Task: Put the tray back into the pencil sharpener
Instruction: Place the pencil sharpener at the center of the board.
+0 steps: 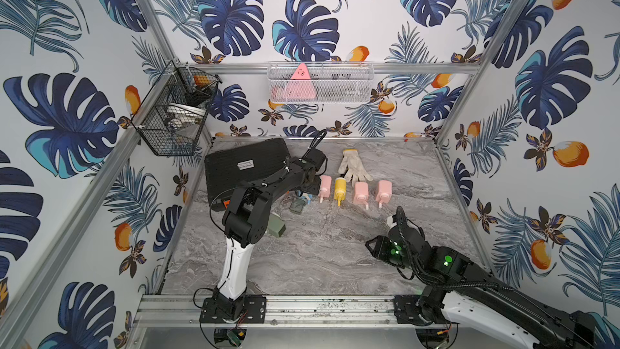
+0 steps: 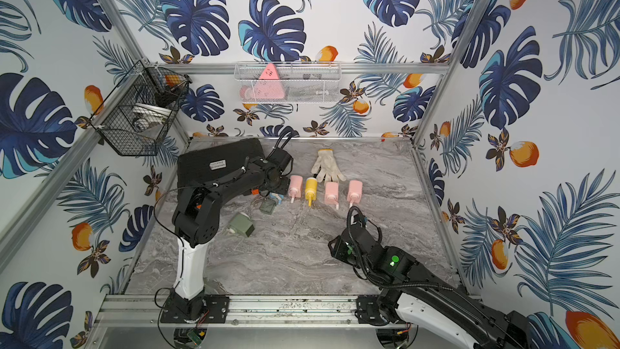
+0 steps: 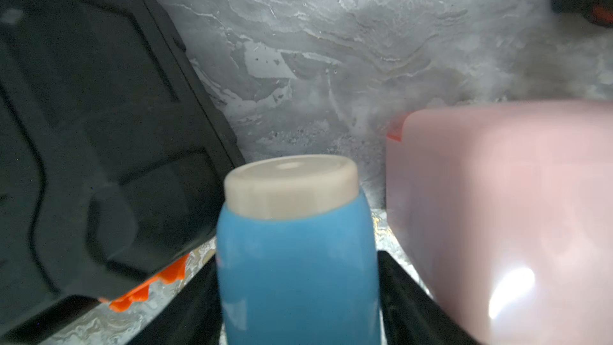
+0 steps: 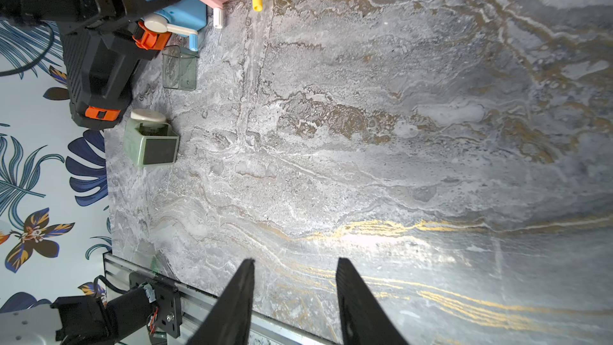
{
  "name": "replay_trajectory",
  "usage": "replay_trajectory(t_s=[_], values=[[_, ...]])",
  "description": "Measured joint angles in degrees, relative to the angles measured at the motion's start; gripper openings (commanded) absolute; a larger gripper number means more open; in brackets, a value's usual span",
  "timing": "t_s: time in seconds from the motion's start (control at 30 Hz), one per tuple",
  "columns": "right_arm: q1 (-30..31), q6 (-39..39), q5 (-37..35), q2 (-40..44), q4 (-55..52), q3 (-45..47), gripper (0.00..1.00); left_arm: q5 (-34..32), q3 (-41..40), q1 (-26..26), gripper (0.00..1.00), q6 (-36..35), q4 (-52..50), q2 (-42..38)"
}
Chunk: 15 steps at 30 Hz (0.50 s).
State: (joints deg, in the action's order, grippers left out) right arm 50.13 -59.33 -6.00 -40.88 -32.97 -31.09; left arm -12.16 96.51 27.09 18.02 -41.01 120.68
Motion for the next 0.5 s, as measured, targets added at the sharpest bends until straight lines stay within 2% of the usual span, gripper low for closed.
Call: replay_trajectory(t_s=[0.17,0.37,0.5], values=[[0.0,0.3,0.4,0.0,0.0,-0.3,0.48,-0.2,-2.2,0.0,0.75,0.0,0.8,-3.6],[0.0,6.6,1.4,0.1,0.0,-2.1,0.48,-2.4,-9.2,0.4,0.72,0.3,4.2,-18.5],[0.0,14.5,2.3,-5.1,0.5,-7.1,0.46,-3.5,-15.3,0.4,0.7,1.6,7.1,-28.9]])
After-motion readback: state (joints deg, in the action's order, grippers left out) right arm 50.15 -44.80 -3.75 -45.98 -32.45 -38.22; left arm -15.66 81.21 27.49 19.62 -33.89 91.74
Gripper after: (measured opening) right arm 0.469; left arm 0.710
